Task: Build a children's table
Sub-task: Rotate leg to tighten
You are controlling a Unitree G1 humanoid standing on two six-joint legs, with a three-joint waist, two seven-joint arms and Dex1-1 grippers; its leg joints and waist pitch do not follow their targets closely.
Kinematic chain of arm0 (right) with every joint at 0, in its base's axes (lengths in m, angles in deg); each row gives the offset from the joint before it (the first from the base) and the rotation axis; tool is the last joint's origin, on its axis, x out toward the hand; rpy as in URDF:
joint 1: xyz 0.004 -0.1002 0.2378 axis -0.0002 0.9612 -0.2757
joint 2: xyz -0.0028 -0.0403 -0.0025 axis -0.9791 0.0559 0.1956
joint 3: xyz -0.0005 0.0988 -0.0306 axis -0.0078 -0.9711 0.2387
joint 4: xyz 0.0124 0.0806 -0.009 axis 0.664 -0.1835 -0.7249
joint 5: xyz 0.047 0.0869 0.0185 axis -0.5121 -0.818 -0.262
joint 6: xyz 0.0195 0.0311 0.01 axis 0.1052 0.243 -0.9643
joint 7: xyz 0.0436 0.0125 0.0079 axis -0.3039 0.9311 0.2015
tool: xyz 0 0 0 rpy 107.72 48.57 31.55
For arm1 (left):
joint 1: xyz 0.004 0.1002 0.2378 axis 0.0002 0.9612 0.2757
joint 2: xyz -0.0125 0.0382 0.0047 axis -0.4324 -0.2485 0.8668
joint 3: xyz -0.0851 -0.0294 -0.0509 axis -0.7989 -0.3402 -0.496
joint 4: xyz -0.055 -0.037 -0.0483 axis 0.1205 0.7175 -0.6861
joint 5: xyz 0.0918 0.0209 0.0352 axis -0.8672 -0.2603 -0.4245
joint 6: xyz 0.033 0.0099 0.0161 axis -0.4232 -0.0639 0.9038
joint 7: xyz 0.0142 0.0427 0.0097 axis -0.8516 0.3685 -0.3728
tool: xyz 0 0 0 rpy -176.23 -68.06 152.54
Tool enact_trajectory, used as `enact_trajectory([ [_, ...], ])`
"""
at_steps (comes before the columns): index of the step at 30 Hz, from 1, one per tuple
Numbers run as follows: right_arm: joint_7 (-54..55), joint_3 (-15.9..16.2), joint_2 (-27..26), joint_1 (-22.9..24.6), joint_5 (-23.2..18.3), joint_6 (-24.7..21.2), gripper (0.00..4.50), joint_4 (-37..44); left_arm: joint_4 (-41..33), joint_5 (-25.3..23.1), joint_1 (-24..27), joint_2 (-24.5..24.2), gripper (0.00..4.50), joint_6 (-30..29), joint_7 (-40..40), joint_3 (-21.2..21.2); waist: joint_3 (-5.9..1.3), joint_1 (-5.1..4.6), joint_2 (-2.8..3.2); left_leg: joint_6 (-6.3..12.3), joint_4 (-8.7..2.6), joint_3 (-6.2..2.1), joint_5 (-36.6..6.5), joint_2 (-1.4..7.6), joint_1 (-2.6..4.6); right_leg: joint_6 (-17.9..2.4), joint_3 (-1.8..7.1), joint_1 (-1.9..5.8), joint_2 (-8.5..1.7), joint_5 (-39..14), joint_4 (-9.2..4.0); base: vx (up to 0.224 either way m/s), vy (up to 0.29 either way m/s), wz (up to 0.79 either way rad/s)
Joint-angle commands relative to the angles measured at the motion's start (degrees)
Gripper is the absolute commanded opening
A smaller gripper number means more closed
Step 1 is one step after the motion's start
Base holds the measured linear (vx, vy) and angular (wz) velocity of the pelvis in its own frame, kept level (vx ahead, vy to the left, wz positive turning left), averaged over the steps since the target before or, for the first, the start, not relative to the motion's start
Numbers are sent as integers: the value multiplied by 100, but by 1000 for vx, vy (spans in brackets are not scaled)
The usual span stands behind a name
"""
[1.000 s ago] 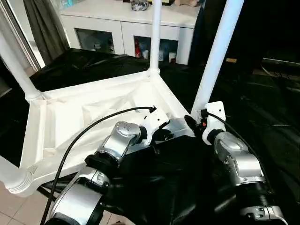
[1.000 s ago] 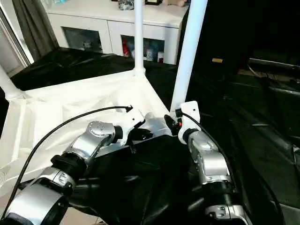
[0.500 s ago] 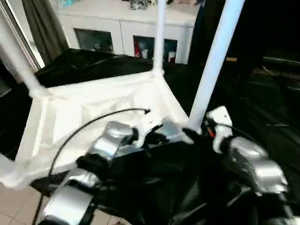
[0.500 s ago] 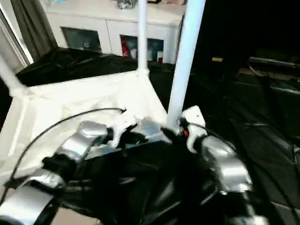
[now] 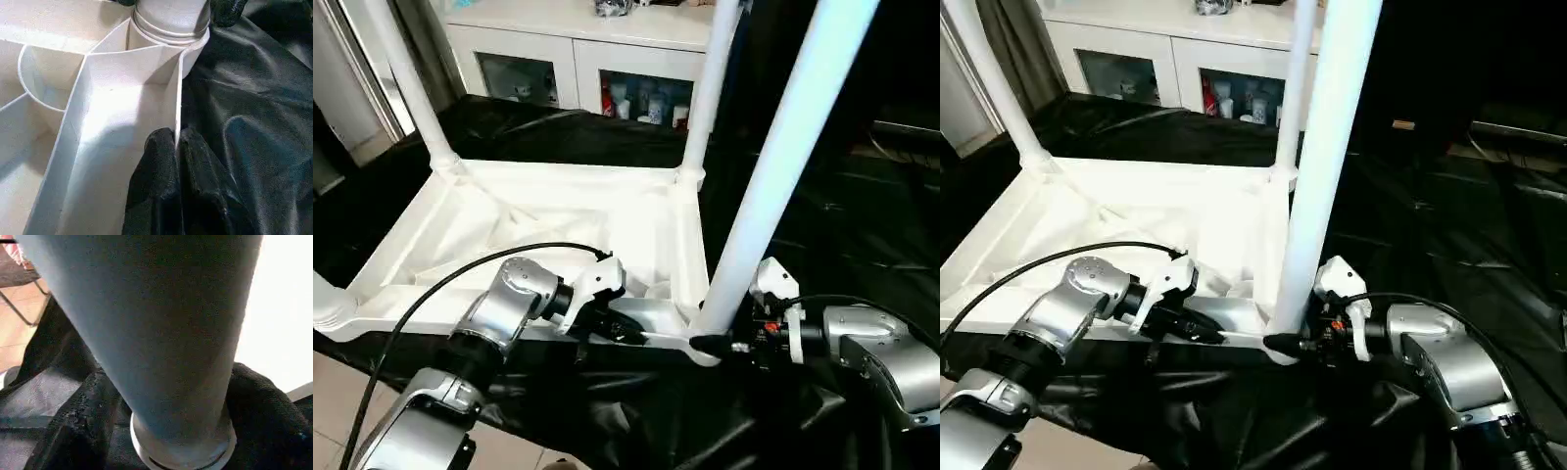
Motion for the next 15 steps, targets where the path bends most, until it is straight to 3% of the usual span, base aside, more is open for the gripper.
enact_trajectory([
  [1,-186,483,-53,-17,55,-103,292,-26,-224,243,98,167,0,-64,-197,144,-250,3,-121,325,-333,-63,-1048,262,-8,-1054,278,230,-421,-1155,-475,0,0,0],
  [8,-87,478,-99,-47,44,-118,241,17,-275,230,126,206,0,-39,-25,109,-254,-31,-114,350,-311,-51,-974,243,-10,-1089,270,237,-401,-997,-465,0,0,0],
  [11,54,420,-157,-1,87,-86,234,-6,-175,190,81,273,0,49,172,62,-249,-52,-69,288,-323,-63,-1126,248,-1,-1064,273,234,-404,-1183,-480,0,0,0],
  [15,693,228,-397,29,241,-91,221,-183,86,96,-45,406,0,144,546,-45,-229,-87,-63,183,-346,-70,-1380,231,21,-923,278,220,-401,-1665,-542,0,0,0],
])
